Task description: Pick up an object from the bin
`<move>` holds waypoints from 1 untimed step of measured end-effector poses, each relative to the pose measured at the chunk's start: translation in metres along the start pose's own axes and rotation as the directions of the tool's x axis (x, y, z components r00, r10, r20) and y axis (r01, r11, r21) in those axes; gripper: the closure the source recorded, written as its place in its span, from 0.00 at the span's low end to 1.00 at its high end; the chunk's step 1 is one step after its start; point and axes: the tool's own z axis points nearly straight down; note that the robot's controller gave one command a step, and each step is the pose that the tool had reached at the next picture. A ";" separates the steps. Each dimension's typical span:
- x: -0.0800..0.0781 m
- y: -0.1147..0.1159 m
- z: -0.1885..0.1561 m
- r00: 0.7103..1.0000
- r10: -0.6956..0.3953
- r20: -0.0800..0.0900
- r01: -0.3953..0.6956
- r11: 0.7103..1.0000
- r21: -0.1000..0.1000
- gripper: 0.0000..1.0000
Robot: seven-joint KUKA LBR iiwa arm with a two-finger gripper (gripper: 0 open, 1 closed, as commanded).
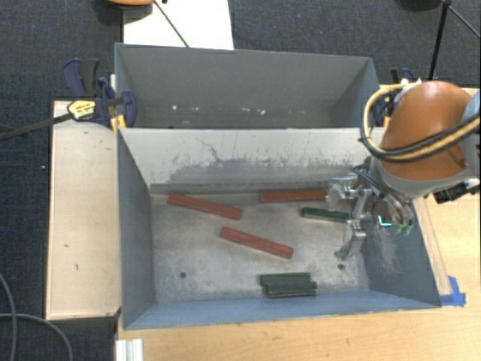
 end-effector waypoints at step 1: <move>-0.002 0.000 -0.004 1.000 -0.002 0.008 0.002 1.000 0.001 0.00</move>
Offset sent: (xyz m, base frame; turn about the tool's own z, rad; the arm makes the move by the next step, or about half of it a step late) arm 0.0546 -0.0318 -0.1235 0.1972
